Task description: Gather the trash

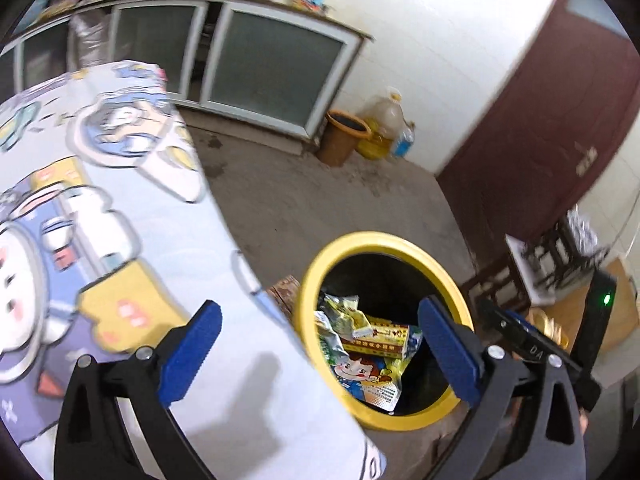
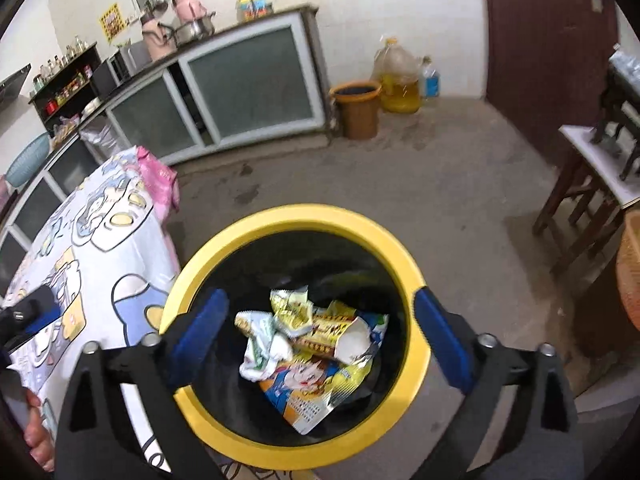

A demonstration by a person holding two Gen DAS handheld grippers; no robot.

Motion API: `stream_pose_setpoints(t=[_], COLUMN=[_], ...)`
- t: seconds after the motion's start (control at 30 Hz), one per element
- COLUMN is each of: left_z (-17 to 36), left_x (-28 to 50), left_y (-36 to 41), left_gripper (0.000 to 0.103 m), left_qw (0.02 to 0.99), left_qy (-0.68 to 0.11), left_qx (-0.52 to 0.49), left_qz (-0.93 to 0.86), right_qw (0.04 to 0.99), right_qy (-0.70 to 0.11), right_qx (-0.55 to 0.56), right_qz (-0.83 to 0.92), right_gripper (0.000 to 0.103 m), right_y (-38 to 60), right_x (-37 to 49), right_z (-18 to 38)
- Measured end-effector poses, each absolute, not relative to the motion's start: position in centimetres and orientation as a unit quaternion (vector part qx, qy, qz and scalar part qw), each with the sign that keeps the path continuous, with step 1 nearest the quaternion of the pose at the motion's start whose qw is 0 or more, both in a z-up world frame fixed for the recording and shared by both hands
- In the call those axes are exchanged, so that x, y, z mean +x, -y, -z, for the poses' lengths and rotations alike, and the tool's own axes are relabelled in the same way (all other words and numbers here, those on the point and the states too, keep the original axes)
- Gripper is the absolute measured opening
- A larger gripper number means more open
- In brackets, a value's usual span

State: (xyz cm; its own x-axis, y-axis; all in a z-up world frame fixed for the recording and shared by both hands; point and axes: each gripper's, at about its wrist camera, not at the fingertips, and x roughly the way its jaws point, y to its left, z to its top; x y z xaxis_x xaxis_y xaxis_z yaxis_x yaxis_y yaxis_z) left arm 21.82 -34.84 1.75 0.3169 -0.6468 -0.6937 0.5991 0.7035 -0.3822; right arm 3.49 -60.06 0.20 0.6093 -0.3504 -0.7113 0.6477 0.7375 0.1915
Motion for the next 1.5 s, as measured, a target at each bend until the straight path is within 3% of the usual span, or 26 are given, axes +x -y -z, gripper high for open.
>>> stream_pose_setpoints(t=[0.17,0.3,0.53,0.83,1.13,1.5], left_z=[-4.1,-7.0,-11.8,-13.9,-8.1,-3.7], left_x=[21.1,19.3,16.5,10.4,6.7,5.4], left_y=[29.1,24.4,17.2,10.8,3.4,0.9], left_gripper=[0.095,0.095,0.095,0.095,0.095,0.095], left_qw=[0.858,0.896,0.938,0.986,0.981,0.963], left_qy=[-0.402,-0.326,-0.263,-0.153,-0.184,-0.253], left_qx=[-0.021,-0.018,-0.019,0.010,-0.058,-0.076], left_qz=[0.319,0.301,0.224,0.061,0.017,-0.054], right_qw=[0.880,0.898,0.933,0.950,0.964,0.972], right_qy=[-0.295,-0.247,-0.131,-0.088,-0.105,-0.126], right_qx=[0.179,0.163,0.093,0.068,0.032,0.015], right_qz=[0.326,0.325,0.323,0.291,0.242,0.197], right_gripper=[0.095,0.095,0.095,0.095,0.095,0.095], right_y=[57.5,54.8,47.7,40.6,33.8,30.1], right_x=[2.6,1.8,-0.3,-1.8,-1.6,0.2], right_z=[-2.0,-4.4,-10.2,-12.5,-7.9,-4.9])
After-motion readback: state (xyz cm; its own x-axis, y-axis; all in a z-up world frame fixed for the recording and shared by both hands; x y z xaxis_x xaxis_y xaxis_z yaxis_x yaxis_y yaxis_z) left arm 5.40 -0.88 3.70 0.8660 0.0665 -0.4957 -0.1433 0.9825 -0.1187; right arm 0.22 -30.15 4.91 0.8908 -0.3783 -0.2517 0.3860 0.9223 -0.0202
